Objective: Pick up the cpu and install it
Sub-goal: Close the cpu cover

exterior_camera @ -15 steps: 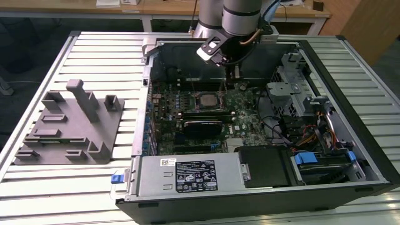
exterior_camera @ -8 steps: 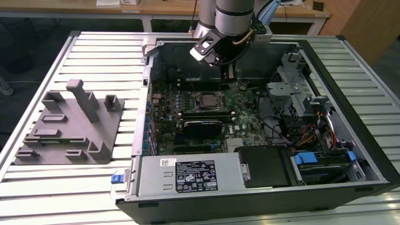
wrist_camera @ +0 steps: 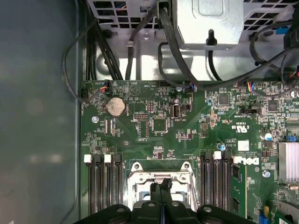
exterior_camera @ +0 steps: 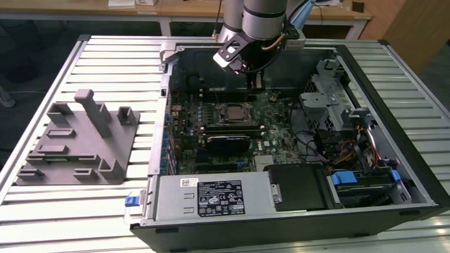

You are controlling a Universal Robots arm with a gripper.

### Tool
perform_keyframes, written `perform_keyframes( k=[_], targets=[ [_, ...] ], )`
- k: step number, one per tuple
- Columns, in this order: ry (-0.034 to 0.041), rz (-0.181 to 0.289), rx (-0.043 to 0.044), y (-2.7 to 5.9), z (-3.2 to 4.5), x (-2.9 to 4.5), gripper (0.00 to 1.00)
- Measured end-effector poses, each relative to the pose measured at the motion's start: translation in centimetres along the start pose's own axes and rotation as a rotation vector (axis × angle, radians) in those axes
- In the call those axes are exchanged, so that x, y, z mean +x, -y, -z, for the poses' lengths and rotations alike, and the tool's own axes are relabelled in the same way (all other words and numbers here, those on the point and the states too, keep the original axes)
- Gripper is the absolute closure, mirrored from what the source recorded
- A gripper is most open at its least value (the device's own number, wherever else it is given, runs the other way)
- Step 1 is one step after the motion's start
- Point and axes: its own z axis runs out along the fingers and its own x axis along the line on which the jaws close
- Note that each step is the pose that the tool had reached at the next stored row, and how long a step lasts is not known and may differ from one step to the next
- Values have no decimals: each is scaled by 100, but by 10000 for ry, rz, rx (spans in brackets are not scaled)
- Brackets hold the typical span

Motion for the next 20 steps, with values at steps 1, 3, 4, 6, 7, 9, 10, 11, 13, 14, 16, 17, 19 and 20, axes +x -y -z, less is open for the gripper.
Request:
perform_keyframes(
  k=[1, 3, 4, 6, 7, 9, 10, 11, 13, 14, 16, 17, 19, 20],
  targets=[
    [0, 0, 0, 0, 0, 0, 89],
    [0, 0, 0, 0, 0, 0, 89],
    [1, 0, 0, 4, -1, 0, 89],
    [-4, 1, -2, 32, -4, 0, 89],
    [-7, -1, -3, 52, -5, 0, 89],
    [-9, 0, -4, 94, -7, -2, 89],
    [-9, 0, -4, 112, -10, -4, 89],
    [-9, 0, -5, 123, -14, -7, 89],
    [-7, 1, -4, 130, -22, -22, 89],
    [-9, 0, -5, 135, -28, -30, 89],
    [-10, 0, -6, 156, -36, -38, 89],
    [-11, 0, -5, 174, -39, -40, 89],
    [-10, -1, -4, 217, -45, -42, 89],
    [-9, 0, -4, 241, -50, -43, 89]
  ],
)
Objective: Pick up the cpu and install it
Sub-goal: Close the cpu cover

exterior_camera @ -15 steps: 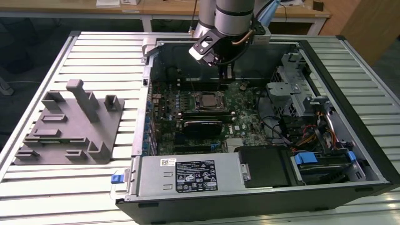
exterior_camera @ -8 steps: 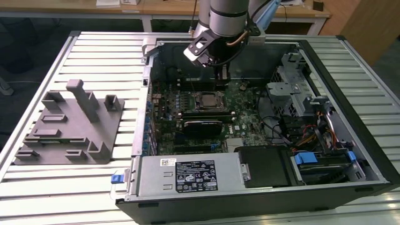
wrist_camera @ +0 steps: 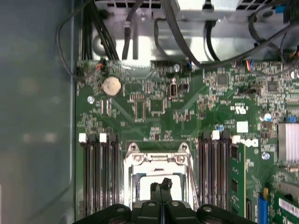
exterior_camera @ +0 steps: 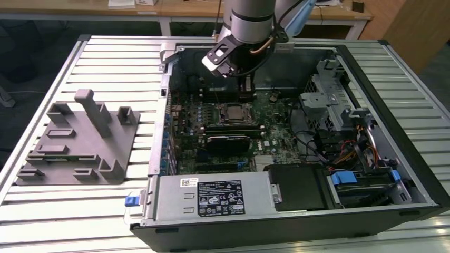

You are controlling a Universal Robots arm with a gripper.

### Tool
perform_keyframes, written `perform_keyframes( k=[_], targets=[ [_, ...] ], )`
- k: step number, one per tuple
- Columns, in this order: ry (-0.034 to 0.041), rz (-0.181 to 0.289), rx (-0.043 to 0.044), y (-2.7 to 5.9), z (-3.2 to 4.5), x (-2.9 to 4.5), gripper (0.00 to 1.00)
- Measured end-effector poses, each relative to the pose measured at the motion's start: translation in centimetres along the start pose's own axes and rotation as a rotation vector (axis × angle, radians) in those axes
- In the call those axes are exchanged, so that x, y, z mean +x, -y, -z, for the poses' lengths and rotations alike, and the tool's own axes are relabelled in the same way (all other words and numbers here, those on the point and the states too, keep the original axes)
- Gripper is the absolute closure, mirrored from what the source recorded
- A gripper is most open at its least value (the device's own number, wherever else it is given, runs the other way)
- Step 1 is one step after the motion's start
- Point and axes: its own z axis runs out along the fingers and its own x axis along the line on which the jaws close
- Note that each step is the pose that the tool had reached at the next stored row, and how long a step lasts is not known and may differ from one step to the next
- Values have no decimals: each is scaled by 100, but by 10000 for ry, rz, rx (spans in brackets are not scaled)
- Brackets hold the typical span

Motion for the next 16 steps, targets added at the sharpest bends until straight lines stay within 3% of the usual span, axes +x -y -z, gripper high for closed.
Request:
perform_keyframes(
  k=[7, 13, 16],
  targets=[
    [-2, 0, -1, 52, -65, 1, 89],
    [-1, 13, 0, 59, -67, 1, 89],
    [-7, 284, -8, 59, -68, 1, 89]
  ],
)
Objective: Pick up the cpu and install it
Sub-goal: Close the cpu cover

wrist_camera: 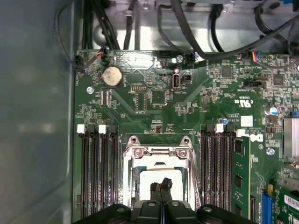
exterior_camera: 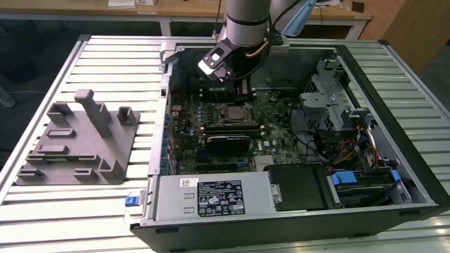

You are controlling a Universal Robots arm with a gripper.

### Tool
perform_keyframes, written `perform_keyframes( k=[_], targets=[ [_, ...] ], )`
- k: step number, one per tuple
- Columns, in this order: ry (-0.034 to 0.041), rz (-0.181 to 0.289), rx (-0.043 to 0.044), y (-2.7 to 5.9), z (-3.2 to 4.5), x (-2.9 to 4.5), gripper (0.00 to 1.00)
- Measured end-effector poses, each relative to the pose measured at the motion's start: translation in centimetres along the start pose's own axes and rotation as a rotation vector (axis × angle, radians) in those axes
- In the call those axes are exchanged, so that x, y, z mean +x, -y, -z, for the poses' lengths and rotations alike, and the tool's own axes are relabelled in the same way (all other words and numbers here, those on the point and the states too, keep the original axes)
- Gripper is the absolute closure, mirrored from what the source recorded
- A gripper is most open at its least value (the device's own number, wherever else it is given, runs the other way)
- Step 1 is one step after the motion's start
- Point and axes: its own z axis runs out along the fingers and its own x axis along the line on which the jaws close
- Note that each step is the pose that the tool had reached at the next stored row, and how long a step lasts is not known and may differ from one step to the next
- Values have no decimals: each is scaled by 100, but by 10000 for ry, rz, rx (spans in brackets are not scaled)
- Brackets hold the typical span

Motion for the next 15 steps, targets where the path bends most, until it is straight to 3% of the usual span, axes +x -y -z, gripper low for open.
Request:
perform_keyframes(
  k=[15],
  targets=[
    [-48, 2687, -69, 0, -4, 0, 89]
  ],
)
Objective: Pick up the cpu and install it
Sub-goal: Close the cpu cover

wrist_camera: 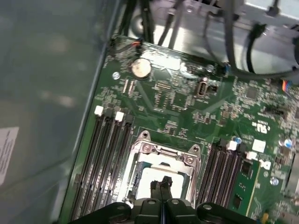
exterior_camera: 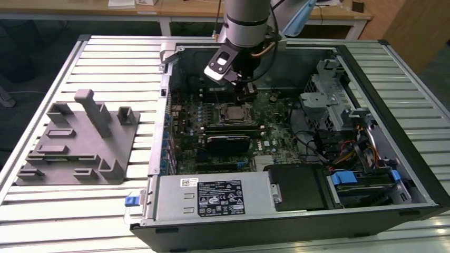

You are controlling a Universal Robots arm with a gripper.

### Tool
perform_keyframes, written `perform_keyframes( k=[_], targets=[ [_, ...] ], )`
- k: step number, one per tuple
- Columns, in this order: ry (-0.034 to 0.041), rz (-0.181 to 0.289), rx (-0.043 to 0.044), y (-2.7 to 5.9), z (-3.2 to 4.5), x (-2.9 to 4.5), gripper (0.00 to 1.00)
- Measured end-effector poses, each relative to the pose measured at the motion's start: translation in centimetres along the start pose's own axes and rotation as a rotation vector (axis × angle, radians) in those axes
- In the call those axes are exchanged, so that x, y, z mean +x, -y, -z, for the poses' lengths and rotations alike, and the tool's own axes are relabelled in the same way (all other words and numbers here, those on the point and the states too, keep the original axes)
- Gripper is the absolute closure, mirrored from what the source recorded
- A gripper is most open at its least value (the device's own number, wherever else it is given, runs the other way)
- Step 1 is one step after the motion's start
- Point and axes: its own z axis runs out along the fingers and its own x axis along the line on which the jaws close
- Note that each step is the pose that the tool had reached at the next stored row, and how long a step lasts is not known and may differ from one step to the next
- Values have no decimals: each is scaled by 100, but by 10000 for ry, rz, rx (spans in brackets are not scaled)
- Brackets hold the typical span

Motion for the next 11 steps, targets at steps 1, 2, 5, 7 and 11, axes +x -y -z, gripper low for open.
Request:
perform_keyframes(
  k=[1, 2, 5, 7, 11],
  targets=[
    [-3, 180, -5, 0, -1, 0, 89],
    [-8, 458, -12, 0, -2, 0, 89],
    [-18, 1008, -26, 0, -3, 0, 89],
    [-24, 1368, -35, 0, -4, 0, 89],
    [-37, 2086, -54, 0, -5, 0, 89]
  ],
)
